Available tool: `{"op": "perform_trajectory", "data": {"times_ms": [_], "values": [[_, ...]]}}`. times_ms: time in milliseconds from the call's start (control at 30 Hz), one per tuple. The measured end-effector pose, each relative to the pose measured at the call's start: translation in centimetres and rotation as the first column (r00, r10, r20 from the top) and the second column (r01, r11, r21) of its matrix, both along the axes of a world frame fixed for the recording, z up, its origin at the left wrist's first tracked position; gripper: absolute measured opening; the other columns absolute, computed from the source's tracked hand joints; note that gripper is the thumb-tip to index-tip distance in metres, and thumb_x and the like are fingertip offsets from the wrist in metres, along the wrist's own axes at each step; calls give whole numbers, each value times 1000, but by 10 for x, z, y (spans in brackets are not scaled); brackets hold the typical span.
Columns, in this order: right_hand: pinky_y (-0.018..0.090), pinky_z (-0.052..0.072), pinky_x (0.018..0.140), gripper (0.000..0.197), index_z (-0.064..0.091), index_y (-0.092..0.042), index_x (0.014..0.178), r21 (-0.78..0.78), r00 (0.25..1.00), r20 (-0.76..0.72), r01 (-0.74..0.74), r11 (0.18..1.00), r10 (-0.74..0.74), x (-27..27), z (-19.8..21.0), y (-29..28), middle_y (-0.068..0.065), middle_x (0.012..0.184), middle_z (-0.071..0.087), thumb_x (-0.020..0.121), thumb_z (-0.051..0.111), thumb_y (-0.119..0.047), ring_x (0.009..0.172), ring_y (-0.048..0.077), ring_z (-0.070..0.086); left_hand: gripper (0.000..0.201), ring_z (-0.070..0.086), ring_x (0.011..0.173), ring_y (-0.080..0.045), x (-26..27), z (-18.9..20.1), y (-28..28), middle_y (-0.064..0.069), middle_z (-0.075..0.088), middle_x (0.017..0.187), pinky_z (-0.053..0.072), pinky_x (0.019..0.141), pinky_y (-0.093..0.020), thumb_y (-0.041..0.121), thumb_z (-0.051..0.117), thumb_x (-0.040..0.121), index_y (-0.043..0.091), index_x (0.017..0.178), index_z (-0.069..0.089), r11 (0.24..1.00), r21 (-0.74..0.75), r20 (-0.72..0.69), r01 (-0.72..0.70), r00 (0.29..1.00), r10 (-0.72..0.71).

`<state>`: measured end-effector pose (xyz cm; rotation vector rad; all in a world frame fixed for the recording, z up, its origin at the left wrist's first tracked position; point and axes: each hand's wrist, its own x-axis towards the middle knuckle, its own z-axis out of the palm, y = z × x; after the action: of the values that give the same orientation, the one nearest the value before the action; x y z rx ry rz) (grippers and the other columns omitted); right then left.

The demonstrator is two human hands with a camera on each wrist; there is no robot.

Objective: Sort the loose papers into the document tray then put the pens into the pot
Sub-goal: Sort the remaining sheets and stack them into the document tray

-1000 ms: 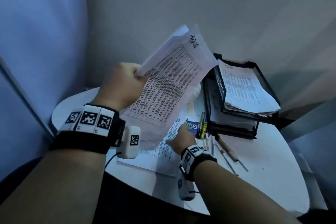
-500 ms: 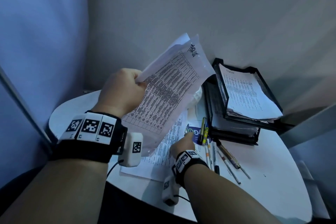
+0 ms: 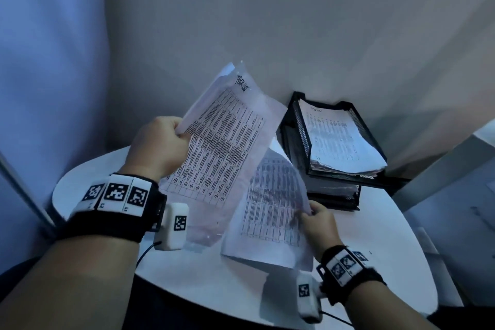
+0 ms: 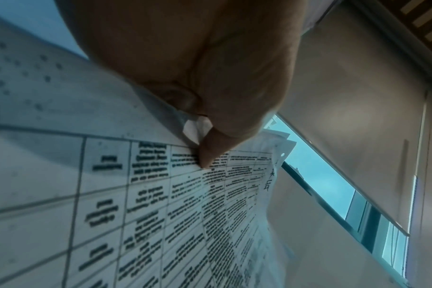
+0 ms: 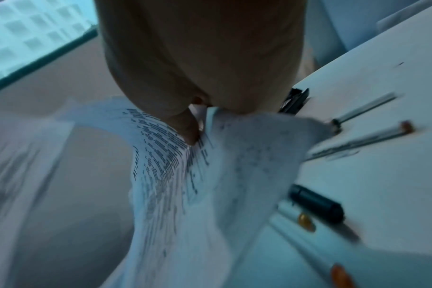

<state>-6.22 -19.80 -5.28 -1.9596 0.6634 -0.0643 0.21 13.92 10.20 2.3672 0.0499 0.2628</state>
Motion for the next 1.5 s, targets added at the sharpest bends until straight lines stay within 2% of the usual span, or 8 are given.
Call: {"op": "perform_trajectory", "data": {"times_ms": [167,400,633,800,967,1167,1333,1500], "values": [[58,58,93,17,72,-8,113,296,986,92,107,949,-140,-32,18,-54,14,102,79,99,63,-5,99,41,73,29,50,56,-22,-1,-6,-11,-2,56,63,32,51,-31,11,53,97,17,69,54,998,60,-33,-28,999,30],[59,54,97,25,65,2,121,620,982,162,-21,784,-102,-46,52,-47,24,116,74,99,55,3,106,43,71,18,52,61,-26,-5,-22,-39,-1,59,65,38,57,-31,21,56,99,15,86,66,987,-102,-128,121,983,-133],[60,50,104,28,61,0,128,671,988,143,-59,739,-51,-26,51,3,19,121,73,101,53,3,115,41,68,26,74,105,-31,-18,-30,-77,-4,80,106,53,103,-55,30,60,96,14,106,78,761,-629,-190,160,917,-350],[57,54,100,36,52,-5,123,574,984,136,13,818,-111,0,49,32,24,120,70,92,67,5,109,38,70,54,68,105,-18,-18,-21,-67,5,74,111,52,100,-43,65,52,97,22,125,68,876,-438,-190,203,931,-311],[52,55,100,51,45,-8,130,577,986,167,-77,813,-25,33,63,71,22,118,70,89,68,11,109,35,72,16,70,88,-22,-11,-18,-42,3,73,96,58,80,-39,22,67,93,29,107,67,970,-180,-114,160,977,-182],[52,59,86,25,56,-6,114,541,989,120,-137,830,84,79,57,122,21,107,68,92,67,0,88,32,69,14,60,67,-30,3,-3,17,1,65,71,43,56,-32,13,60,92,21,97,71,992,-130,49,5,999,2],[37,60,78,12,69,-14,104,173,952,-62,-286,942,300,99,20,159,7,102,70,92,65,-11,85,20,65,9,50,60,-26,8,10,61,-1,57,66,39,53,-28,9,60,91,13,87,65,978,-180,132,-106,983,131],[40,51,100,49,58,-20,136,-231,652,-355,-756,613,670,94,-14,214,6,128,64,90,62,-35,114,30,61,6,51,62,-26,11,10,94,-8,59,73,39,54,-25,7,61,91,10,89,66,955,-235,132,-181,967,216]]}}
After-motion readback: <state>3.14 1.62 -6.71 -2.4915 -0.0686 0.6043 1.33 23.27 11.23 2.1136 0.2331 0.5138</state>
